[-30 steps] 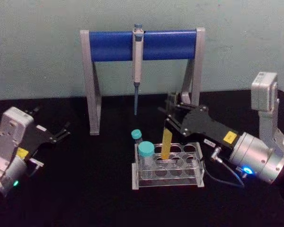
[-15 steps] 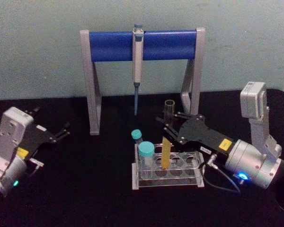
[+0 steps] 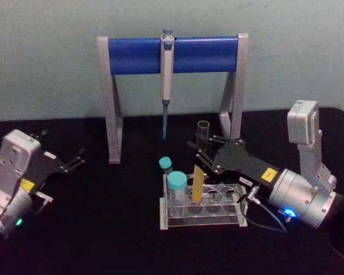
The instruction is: Pick up the test tube from the test tube rack, shake it, then place it back into the test tube rack.
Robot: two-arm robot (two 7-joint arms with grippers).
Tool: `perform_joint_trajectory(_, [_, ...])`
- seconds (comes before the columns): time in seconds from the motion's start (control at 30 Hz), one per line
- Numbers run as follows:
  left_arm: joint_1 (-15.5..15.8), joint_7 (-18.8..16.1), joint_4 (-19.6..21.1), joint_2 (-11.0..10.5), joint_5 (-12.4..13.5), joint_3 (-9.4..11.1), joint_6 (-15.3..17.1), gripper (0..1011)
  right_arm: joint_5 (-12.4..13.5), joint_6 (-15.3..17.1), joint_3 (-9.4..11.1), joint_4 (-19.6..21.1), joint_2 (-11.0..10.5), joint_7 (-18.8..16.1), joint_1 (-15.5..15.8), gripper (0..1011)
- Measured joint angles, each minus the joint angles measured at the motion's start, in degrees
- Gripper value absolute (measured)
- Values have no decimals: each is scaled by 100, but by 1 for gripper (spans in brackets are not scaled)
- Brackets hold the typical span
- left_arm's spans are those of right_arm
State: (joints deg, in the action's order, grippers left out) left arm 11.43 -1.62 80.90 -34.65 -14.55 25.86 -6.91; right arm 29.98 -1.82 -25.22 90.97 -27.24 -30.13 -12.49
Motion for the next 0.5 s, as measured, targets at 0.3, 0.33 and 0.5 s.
perform_joint_trajectory(0.3, [0, 0, 0, 0, 0, 0, 0, 1001, -30, 19, -38, -143, 46, -6, -18, 235])
perform_joint_trajectory(0.33, [0, 0, 0, 0, 0, 0, 0, 1001, -35, 25, -45, -168, 57, -5, -19, 235])
perform_joint_trajectory(0.5, [0, 0, 0, 0, 0, 0, 0, 1001, -37, 33, -67, -258, 103, -2, -15, 235])
